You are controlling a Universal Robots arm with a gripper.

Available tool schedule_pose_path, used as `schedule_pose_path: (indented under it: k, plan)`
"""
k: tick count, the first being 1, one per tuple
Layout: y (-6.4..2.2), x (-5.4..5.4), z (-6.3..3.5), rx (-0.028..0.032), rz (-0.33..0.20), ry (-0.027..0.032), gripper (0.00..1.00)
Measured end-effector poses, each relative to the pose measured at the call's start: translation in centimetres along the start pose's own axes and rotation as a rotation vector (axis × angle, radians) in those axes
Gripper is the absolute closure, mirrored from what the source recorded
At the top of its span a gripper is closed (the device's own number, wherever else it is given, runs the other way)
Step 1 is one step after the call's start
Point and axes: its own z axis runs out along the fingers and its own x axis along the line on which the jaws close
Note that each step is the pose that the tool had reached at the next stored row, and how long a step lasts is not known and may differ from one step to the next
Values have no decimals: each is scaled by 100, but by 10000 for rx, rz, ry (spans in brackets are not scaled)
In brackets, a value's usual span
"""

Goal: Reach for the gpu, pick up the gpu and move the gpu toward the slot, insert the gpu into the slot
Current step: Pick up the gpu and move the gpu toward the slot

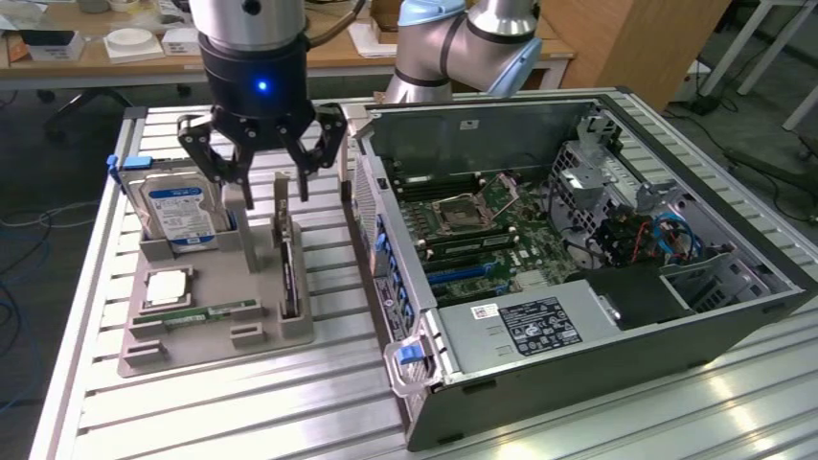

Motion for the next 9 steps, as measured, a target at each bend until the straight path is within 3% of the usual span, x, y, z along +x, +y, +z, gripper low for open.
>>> schedule_pose_path:
  k: [9]
  plan:
    - [-5, -20, 39, 1, -1, 1, 41]
